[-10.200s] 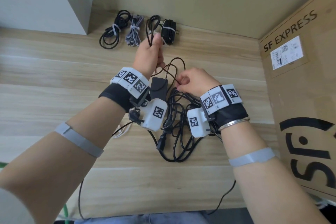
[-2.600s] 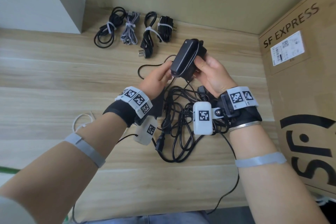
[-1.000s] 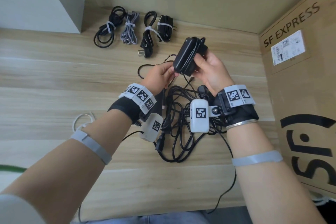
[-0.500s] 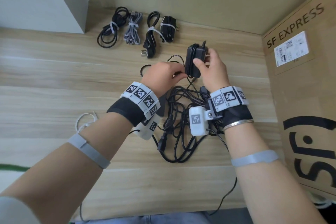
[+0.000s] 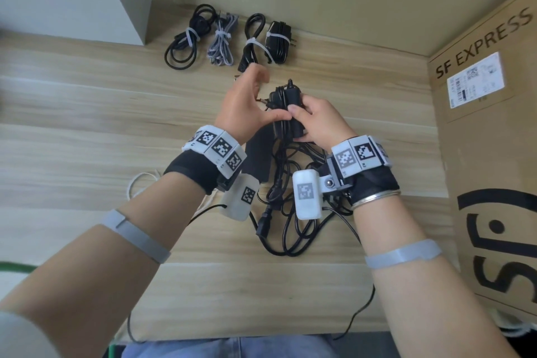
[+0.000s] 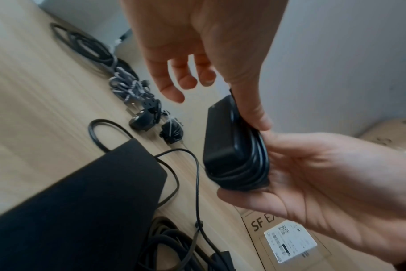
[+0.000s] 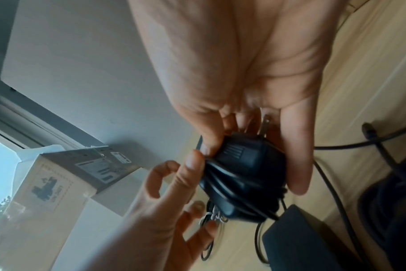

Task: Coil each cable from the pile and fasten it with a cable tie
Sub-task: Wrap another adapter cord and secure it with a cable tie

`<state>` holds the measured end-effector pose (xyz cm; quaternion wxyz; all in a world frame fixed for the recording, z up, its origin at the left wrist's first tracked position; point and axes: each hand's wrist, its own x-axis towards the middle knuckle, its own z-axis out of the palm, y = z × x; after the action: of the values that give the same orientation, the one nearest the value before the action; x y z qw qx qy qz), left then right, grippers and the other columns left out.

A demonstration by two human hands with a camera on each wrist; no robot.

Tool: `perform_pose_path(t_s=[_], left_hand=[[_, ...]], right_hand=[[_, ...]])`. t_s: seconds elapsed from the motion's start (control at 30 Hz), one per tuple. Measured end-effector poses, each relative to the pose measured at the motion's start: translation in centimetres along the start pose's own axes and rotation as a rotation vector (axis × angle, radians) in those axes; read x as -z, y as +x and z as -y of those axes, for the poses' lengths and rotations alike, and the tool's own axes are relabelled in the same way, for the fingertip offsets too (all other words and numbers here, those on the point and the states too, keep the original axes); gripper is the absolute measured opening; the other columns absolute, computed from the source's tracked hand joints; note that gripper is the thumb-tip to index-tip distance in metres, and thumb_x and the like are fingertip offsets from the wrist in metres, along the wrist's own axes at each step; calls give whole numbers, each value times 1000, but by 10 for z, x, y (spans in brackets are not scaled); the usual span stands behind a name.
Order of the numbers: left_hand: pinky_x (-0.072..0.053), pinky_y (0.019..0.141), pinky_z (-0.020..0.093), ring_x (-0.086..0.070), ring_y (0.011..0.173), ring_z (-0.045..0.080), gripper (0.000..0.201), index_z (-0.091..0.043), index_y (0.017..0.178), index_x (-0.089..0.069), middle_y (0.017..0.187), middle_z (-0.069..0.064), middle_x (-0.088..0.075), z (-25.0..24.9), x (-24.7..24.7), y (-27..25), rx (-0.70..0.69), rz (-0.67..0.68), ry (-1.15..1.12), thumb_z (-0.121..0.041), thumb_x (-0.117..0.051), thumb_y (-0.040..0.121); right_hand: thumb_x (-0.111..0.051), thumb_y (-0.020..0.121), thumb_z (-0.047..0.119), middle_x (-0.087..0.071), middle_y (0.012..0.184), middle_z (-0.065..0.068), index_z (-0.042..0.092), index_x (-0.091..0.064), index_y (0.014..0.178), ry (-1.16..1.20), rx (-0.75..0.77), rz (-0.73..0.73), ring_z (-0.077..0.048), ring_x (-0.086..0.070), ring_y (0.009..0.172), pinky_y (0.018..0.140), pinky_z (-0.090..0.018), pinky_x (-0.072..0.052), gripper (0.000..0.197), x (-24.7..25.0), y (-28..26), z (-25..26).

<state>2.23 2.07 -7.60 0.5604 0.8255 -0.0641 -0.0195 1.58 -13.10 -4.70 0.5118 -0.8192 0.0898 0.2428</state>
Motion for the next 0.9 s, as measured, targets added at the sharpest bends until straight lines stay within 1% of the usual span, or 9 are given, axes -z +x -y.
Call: perform_pose_path(t_s=[0.1,0.17,0.3,0.47,0.57,0.63,0.67,0.8,0.9], left_hand=[[-50,68,30,-51,74,10,66,-18,111,-43,92,-4,-49,8,7,-6,132,24,-111,-41,-80,62],[-57,66,33,-60,87,15,64,-16,120,-43,103,3,-55,9,14,-9,260,84,-210,-37,-75,69],[-58,60,24,-65,82,13,41,-16,119,-48,94,4,-62,11,32,-15,377,160,-352,-23,-66,83],[-59,66,30,-63,82,13,30,-20,111,-47,92,2,-58,24,53,-31,405,113,-386,-20,-63,85],[-59,67,36,-65,79,14,26,-19,109,-47,90,0,-59,29,68,-41,420,76,-405,-21,-61,87],[-59,67,39,-65,76,15,25,-18,108,-48,89,1,-61,31,77,-45,432,56,-397,-22,-61,87],[-59,67,39,-66,76,15,24,-18,107,-49,88,1,-61,33,82,-48,439,42,-395,-22,-61,87],[-59,70,42,-67,73,12,22,-18,104,-51,86,-1,-62,38,100,-58,456,4,-412,-20,-63,86],[-58,72,45,-67,80,19,23,-19,106,-52,89,0,-62,44,111,-65,473,-17,-401,-21,-63,86]], right_hand=[[-42,99,19,-60,117,-16,10,-54,120,37,-7,38,-29,-63,103,80,-45,-57,26,-10,0,6],[-42,99,21,-59,119,-16,10,-52,122,43,-7,67,-28,-63,104,81,-46,-56,27,-21,2,9],[-42,100,22,-58,120,-12,13,-48,129,64,-10,115,-24,-63,103,82,-41,-57,32,-42,4,16],[-46,97,29,-47,130,-15,12,-50,130,-22,17,144,-31,-56,113,84,-47,-55,37,-70,6,24],[-46,95,37,-64,108,-7,16,-62,108,-173,68,169,-20,-62,100,88,-40,-51,29,-83,4,30],[-46,97,34,-61,84,7,27,-58,82,-206,94,177,-6,-58,80,73,-25,-44,20,-89,2,33],[-45,97,33,-57,79,12,30,-56,79,-218,115,180,-1,-54,75,68,-21,-40,21,-93,2,34],[-43,98,27,-59,84,14,24,-60,103,-225,137,238,4,-52,77,68,-14,-38,18,-107,1,40],[-38,96,18,-64,100,1,17,-63,111,-251,113,199,-7,-56,81,73,-20,-42,30,-117,4,40]])
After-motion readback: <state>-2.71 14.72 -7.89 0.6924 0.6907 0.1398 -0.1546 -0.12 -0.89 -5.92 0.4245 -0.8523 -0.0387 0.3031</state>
